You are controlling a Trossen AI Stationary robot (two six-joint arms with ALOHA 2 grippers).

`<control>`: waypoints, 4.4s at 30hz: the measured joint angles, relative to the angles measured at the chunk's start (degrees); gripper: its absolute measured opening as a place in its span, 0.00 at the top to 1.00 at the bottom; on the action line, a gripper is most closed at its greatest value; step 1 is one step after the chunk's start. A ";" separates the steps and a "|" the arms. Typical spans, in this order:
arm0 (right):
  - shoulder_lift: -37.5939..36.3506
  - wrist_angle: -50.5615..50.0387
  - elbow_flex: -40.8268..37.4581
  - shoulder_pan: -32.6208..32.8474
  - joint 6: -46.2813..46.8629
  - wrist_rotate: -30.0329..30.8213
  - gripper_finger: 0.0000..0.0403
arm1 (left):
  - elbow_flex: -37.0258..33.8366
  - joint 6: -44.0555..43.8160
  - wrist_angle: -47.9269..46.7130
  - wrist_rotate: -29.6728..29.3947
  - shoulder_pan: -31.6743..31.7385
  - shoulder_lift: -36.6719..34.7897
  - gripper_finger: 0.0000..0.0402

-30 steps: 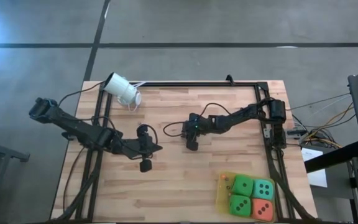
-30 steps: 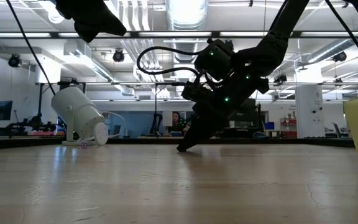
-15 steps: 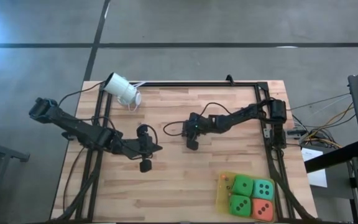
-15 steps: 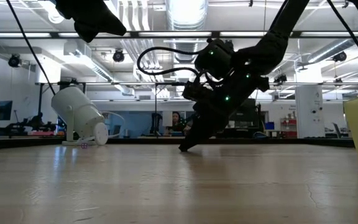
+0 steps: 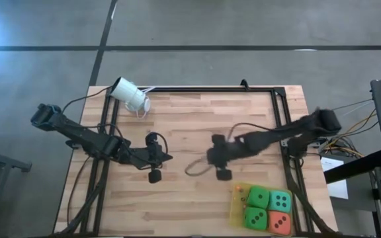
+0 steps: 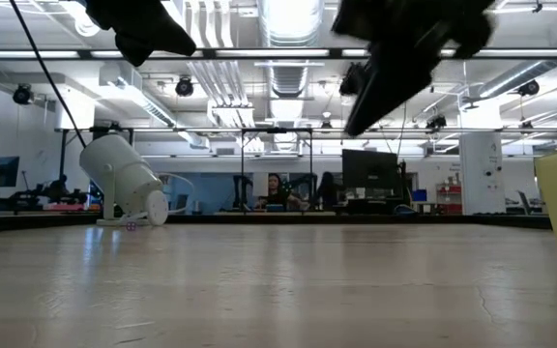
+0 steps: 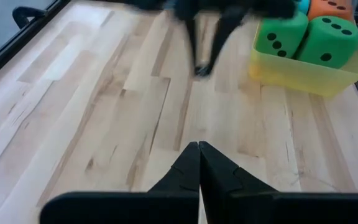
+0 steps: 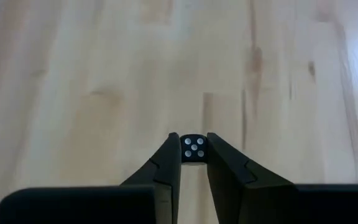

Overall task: Pick & Place Dice
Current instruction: Put the small black die into the yellow bin, then put the small purple die into the yellow bin

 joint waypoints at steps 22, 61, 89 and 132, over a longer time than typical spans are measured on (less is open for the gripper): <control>-6.07 -21.68 4.02 24.95 31.52 3.43 0.87 | 0.00 -0.01 -0.08 0.00 -0.09 0.00 0.99; -2.29 -27.61 1.26 28.49 35.65 -2.28 0.65 | 0.00 0.05 -0.10 0.00 -0.09 0.00 0.99; -3.05 -29.76 7.85 32.25 47.66 26.28 0.75 | 0.02 -7.55 -11.55 -0.02 -0.07 -0.07 0.99; -2.42 -24.28 18.72 27.31 31.56 48.45 0.74 | -10.35 -28.91 -29.09 -5.68 22.39 -0.11 0.99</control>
